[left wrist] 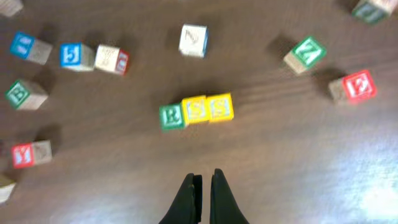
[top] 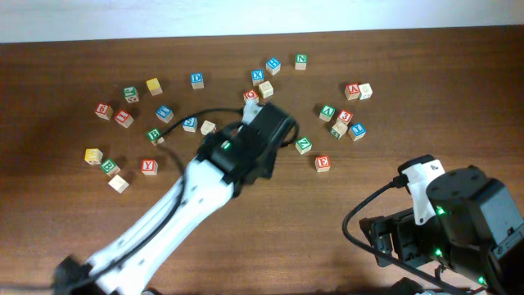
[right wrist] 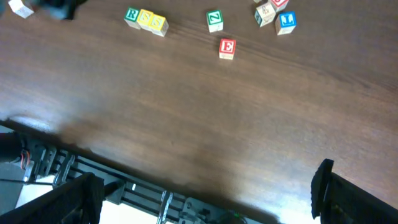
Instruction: Spell out RSS
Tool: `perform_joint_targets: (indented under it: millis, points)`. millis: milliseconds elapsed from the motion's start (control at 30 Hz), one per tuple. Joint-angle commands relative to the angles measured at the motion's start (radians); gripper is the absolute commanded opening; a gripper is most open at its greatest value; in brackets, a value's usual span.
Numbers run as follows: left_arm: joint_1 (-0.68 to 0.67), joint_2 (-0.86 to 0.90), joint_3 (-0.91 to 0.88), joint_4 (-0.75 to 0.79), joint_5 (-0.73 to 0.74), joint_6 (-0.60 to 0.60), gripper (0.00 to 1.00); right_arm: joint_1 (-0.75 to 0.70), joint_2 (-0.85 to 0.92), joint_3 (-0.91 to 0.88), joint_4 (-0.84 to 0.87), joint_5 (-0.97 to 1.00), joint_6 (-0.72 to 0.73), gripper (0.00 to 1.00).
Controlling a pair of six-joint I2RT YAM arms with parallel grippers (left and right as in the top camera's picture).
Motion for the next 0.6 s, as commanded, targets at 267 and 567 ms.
perform_joint_targets:
  millis: [267,567]
  points:
    - [0.006,-0.898,-0.520,0.004,0.238,0.207,0.00,0.002,0.001,0.001,-0.006,0.011,0.008,0.98]
    - [0.006,-1.151,-0.520,-0.016,0.238,0.152,0.99,0.002,0.001,0.001,-0.006,0.011,0.008,0.98]
